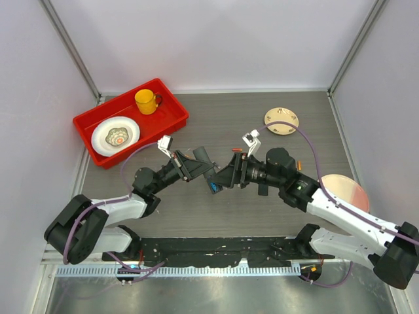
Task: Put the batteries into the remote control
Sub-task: Load the battery into the remote control.
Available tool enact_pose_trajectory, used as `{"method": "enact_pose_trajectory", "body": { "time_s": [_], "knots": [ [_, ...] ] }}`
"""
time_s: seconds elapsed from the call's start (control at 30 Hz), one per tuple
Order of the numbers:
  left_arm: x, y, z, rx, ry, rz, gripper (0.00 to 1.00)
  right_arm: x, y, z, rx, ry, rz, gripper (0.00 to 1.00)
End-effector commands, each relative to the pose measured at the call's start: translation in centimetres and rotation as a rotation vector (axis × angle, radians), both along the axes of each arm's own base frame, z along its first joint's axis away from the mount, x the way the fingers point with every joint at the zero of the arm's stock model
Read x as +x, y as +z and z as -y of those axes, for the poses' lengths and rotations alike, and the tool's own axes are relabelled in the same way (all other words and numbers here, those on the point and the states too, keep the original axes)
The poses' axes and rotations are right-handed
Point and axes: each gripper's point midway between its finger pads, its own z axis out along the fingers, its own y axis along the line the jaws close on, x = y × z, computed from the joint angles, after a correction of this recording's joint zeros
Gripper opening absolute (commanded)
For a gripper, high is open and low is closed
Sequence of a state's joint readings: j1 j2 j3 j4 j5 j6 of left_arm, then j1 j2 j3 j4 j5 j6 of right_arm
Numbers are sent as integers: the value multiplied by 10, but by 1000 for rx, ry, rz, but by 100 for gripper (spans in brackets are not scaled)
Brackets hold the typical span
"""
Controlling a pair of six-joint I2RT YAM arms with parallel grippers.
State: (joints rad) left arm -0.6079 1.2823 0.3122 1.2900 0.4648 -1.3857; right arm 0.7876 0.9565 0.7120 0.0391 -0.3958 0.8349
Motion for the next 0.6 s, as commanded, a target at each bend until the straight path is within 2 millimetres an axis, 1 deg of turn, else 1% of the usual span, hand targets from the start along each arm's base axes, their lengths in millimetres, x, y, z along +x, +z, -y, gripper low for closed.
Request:
{"method": "enact_pose_trajectory", "body": {
  "time_s": [0.0,0.13,0.37,0.57],
  "knots": [
    [-23,72,-13,-181,-18,261,0,-2,13,-8,67,42,8,77],
    [-23,72,-13,-183,-18,261,0,1,7,-9,56,34,-15,76],
    [-21,72,-14,-182,0,265,0,5,1,-13,75,13,-83,67],
    [-19,69,-16,-179,24,266,0,6,-2,-14,95,-4,-131,63]
  ]
}}
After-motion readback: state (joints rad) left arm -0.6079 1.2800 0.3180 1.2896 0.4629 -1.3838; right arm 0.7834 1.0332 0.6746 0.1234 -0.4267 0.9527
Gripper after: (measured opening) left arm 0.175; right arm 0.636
